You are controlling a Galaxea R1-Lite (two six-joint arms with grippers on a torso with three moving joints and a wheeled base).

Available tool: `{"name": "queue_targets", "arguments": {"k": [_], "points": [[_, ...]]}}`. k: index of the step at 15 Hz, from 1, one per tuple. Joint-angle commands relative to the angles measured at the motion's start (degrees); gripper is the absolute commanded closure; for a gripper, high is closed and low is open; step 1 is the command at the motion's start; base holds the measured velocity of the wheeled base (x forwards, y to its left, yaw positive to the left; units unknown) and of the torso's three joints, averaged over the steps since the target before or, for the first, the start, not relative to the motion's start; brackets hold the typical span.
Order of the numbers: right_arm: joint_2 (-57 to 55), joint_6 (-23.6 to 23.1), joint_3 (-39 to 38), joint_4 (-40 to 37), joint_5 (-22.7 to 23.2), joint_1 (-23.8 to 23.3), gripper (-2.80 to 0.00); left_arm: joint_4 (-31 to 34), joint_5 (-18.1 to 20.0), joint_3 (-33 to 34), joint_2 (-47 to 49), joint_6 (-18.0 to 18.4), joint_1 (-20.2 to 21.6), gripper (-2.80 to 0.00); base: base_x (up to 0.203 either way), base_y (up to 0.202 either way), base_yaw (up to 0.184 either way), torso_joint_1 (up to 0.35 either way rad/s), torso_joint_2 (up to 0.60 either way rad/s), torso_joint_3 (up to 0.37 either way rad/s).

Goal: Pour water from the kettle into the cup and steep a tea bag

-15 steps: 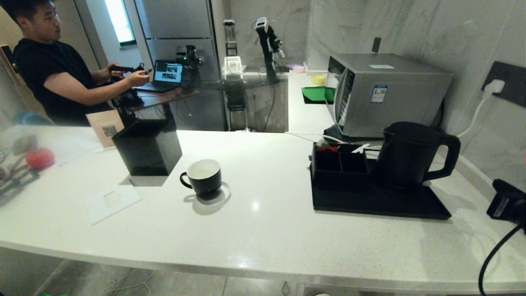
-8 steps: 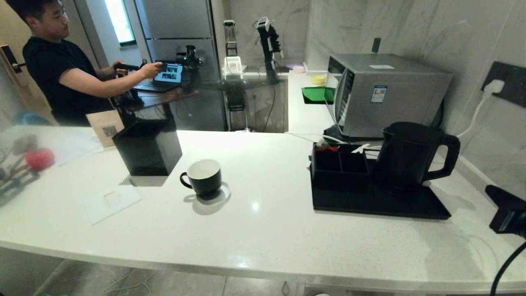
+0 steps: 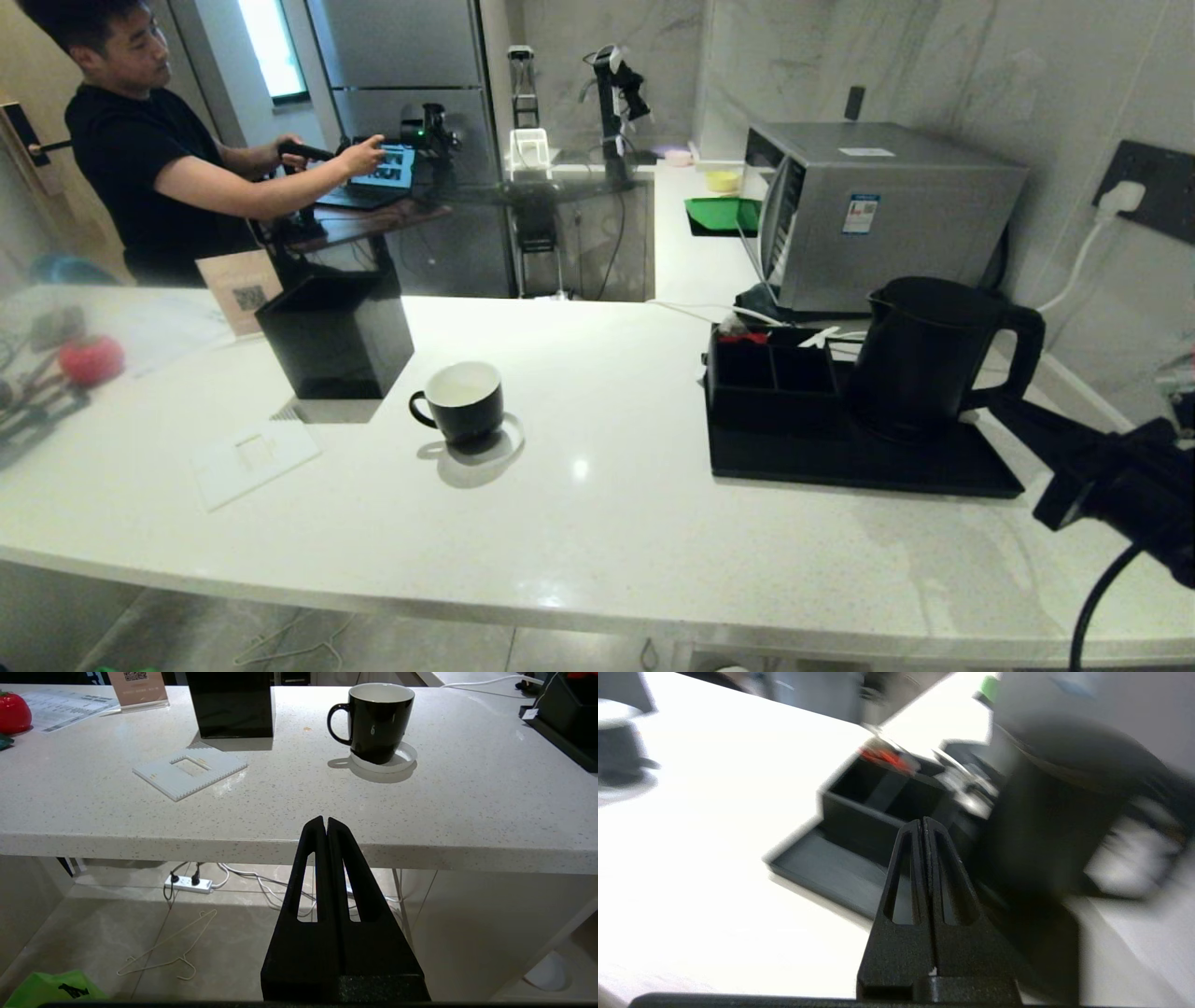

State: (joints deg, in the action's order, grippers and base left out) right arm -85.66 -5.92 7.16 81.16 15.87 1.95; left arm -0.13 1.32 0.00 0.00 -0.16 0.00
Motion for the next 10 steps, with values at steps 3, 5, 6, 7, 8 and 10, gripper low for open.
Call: {"name": "queue_targets", "arguments": {"k": [3, 5, 6, 7, 8, 10], "points": [[-5.49, -1.16, 6.25, 0.57, 0.12, 8.09, 0.0, -0.04, 0.0, 0.0, 0.0, -0.02, 0.0, 0.0, 0.0, 0.0, 0.0, 0.0, 0.0, 0.0], [-8.87, -1.58, 9.8, 0.59, 0.1, 9.74, 0.0, -0.04, 0.0, 0.0, 0.0, -0.02, 0.0, 0.0, 0.0, 0.0, 0.0, 0.0, 0.0, 0.0], [-10.2, -1.61, 12.01, 0.41, 0.12, 10.01, 0.0, -0.04, 0.0, 0.0, 0.0, -0.02, 0.0, 0.0, 0.0, 0.0, 0.0, 0.0, 0.0, 0.0], [-11.63, -1.63, 14.08, -0.18, 0.12, 10.11, 0.0, -0.04, 0.0, 0.0, 0.0, -0.02, 0.0, 0.0, 0.0, 0.0, 0.0, 0.0, 0.0, 0.0], [-12.83, -1.63, 16.17, -1.12, 0.12, 10.17, 0.0, -0.04, 0.0, 0.0, 0.0, -0.02, 0.0, 0.0, 0.0, 0.0, 0.0, 0.0, 0.0, 0.0], [-15.76, -1.59, 20.54, -2.45, 0.17, 10.19, 0.0, -0.04, 0.0, 0.0, 0.0, -0.02, 0.0, 0.0, 0.0, 0.0, 0.0, 0.0, 0.0, 0.0]]}}
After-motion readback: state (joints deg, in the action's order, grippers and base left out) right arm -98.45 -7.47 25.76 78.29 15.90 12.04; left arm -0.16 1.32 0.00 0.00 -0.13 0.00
